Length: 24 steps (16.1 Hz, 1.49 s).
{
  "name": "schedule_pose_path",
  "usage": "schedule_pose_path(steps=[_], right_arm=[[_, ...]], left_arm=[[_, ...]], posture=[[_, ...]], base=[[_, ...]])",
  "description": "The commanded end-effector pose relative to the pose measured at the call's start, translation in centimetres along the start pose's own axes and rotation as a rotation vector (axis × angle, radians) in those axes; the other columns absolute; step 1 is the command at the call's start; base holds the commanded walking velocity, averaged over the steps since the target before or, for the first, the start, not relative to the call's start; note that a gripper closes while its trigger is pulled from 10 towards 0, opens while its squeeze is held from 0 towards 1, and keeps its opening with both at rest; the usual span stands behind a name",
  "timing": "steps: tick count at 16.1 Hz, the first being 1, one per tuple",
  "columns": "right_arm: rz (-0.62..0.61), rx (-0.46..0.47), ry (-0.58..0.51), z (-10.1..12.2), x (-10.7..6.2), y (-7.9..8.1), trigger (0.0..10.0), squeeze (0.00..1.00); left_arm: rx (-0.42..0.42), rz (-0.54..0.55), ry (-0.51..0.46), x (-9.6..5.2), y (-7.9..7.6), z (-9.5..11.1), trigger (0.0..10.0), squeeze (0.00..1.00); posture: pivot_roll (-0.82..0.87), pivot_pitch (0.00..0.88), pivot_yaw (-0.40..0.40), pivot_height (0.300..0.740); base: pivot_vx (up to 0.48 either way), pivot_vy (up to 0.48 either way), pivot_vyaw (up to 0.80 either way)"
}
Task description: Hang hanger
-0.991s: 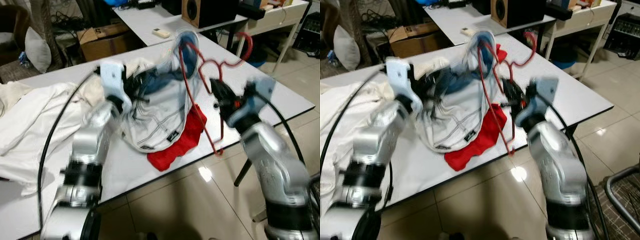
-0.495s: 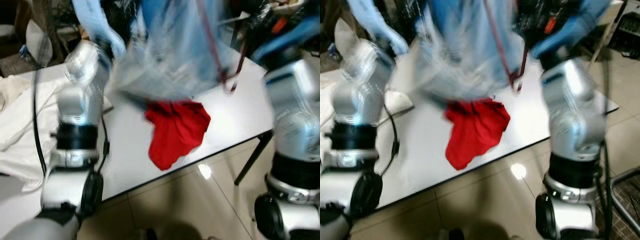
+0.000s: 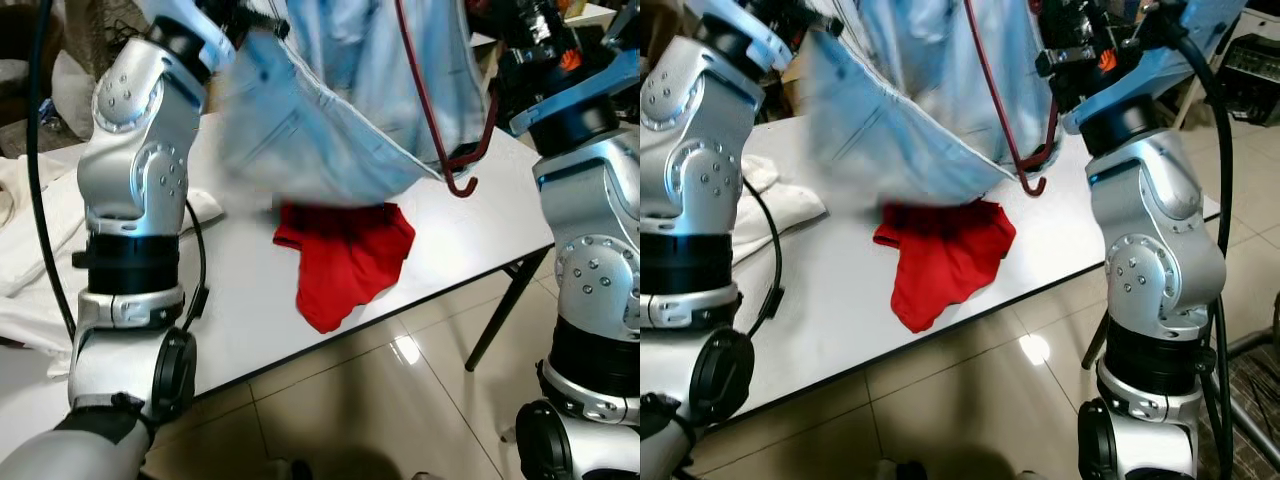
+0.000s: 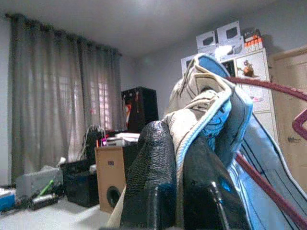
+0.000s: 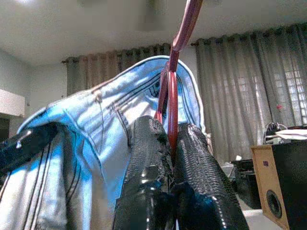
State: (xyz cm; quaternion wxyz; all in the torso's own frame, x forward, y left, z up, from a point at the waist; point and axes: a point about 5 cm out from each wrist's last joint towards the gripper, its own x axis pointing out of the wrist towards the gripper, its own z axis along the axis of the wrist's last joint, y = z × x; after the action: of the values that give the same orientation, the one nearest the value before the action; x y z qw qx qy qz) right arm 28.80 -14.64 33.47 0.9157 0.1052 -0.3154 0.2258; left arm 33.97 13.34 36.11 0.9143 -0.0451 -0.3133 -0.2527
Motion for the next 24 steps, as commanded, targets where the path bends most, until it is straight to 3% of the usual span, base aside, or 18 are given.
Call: schedule_pose_path(steps=[1,12,14,18,21,23,24], right_arm=[[0.025,0.001,-0.049,1.1,-0.2,0.4,10.0,0.0],[0.093,-0.001,-0.073,1.9,0.3,1.4,10.0,0.0],[0.116,-0.008,-0.061,2.0,0.0,1.8,10.0,0.0],[0.13,0.039,-0.009,1.4,-1.6,2.2,10.0,0.0],[0.171,0.111,0.092,-0.1,-4.4,2.7,10.0,0.0],[0.259,0.163,0.239,-1.7,-7.5,3.5,10.0,0.0],[0.285,0.185,0.293,-2.3,-8.4,3.7,10.0,0.0]], left_arm=[[0.004,0.0,0.01,-0.4,0.0,-0.1,10.0,0.0],[0.009,-0.009,0.003,-0.5,-0.3,0.4,10.0,0.0],[0.0,-0.065,0.04,-1.0,-0.9,-0.3,10.0,0.0],[-0.053,-0.289,0.168,-3.9,-2.9,-3.0,10.0,0.0],[-0.051,-0.468,0.358,-7.8,-4.1,-5.1,10.0,0.0],[-0.072,-0.591,0.478,-10.7,-4.8,-5.5,10.0,0.0],[-0.075,-0.597,0.51,-11.3,-4.7,-5.8,10.0,0.0]], posture=[[-0.18,0.0,0.099,0.74],[-0.18,0.0,0.086,0.74],[-0.18,0.0,0.085,0.74],[-0.18,0.0,0.085,0.74],[-0.18,0.0,0.104,0.74],[-0.17,0.0,0.104,0.74],[-0.17,0.0,0.103,0.74]], base=[[-0.281,0.0,0.0],[-0.269,0.0,0.0],[0.0,0.0,0.0],[0.0,0.0,0.0],[0.0,0.0,0.0],[0.0,0.0,0.0],[0.0,0.0,0.0]])
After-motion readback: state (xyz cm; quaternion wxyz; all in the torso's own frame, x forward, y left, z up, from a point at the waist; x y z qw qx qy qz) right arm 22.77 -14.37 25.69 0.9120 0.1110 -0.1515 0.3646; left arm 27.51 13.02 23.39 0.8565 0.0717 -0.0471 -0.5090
